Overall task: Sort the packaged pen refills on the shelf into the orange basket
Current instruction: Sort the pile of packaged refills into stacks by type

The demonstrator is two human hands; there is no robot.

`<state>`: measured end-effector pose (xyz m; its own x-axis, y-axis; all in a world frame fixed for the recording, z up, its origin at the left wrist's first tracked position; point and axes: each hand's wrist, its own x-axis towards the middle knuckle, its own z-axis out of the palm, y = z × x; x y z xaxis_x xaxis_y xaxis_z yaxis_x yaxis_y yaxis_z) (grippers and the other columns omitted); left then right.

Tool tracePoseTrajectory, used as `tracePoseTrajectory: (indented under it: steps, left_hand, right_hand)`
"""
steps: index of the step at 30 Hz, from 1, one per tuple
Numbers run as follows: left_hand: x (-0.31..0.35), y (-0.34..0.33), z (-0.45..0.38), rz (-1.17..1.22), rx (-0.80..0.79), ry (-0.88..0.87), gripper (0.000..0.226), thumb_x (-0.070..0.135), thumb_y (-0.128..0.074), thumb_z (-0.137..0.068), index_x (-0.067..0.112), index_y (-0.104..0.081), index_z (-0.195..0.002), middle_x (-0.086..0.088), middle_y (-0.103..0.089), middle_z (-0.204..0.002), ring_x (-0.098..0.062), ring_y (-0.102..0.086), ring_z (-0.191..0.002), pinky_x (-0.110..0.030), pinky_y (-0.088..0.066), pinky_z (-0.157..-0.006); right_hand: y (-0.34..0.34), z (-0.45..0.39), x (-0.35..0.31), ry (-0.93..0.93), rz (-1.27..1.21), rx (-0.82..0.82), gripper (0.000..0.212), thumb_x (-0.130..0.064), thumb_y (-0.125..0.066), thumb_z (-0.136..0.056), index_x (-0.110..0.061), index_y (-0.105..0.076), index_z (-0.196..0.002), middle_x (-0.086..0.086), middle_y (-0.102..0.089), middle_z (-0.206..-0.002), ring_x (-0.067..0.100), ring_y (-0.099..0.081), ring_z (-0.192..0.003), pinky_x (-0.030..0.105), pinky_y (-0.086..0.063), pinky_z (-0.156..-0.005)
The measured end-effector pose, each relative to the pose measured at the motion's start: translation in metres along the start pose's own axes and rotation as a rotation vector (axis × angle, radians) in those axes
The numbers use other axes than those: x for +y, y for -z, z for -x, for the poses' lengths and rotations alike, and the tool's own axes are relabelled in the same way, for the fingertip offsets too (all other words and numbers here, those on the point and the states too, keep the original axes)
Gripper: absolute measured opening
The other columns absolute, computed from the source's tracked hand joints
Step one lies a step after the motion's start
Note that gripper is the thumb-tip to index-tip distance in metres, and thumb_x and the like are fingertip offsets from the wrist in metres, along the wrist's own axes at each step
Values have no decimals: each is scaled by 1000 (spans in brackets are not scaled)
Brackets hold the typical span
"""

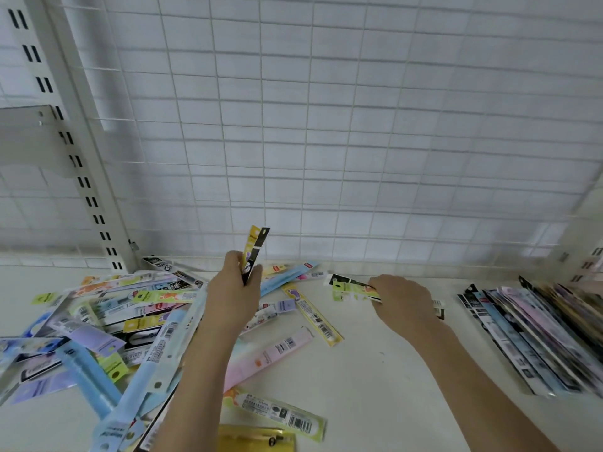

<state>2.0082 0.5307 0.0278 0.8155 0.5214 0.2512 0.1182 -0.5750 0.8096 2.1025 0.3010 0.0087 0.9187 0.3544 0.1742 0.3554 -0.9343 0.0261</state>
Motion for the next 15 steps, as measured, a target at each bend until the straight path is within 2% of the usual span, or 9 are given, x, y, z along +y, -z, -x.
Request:
tracePoseTrajectory:
  steps: [4, 7, 9, 11, 13, 15]
  left_hand:
    - [0, -19, -28, -193, -85, 46, 26, 27, -56, -90, 8, -41, -83, 0, -41, -63, -19, -42, -60, -26, -27, -48]
    - [-4, -36, -45, -353, -177, 63, 23, 27, -55, -89, 9, -44, -79, -3, -46, -67, -24, -47, -68, -28, -35, -58]
    - [-6, -45, -52, -418, -232, 59, 20, 26, -53, -88, 9, -48, -79, -6, -53, -74, -27, -51, -72, -29, -39, -62]
    - [-6, -52, -58, -449, -262, 49, 20, 28, -54, -88, 10, -51, -78, -5, -53, -71, -27, -53, -71, -29, -40, -62]
    - [-4, -56, -61, -475, -300, 48, 23, 32, -57, -86, 12, -52, -77, -2, -50, -66, -26, -54, -72, -29, -41, -61]
    - [-3, -60, -62, -524, -340, 56, 24, 35, -59, -84, 12, -55, -80, 0, -49, -65, -25, -54, -73, -30, -42, -62]
  right_hand:
    - [12, 5, 3, -12, -28, 88, 21, -21, -43, -94, -21, -50, -114, -4, -58, -108, 23, -59, -100, 28, -36, -65]
    - [17, 13, 7, -37, -82, 120, 22, -21, -42, -94, -19, -46, -116, -3, -58, -106, 23, -61, -92, 28, -38, -63]
    - [17, 19, 11, -58, -133, 132, 21, -25, -40, -95, -18, -45, -114, -4, -58, -91, 22, -59, -78, 29, -40, -60]
    - [15, 25, 15, -79, -187, 138, 20, -27, -38, -96, -16, -43, -112, -8, -49, -70, 19, -52, -64, 29, -38, -54]
    - [13, 32, 17, -107, -227, 117, 20, -27, -38, -96, -15, -41, -112, -7, -47, -65, 18, -49, -60, 28, -34, -49]
    - [12, 37, 18, -133, -257, 98, 21, -28, -38, -96, -16, -39, -113, -5, -50, -69, 20, -50, -62, 29, -35, -50]
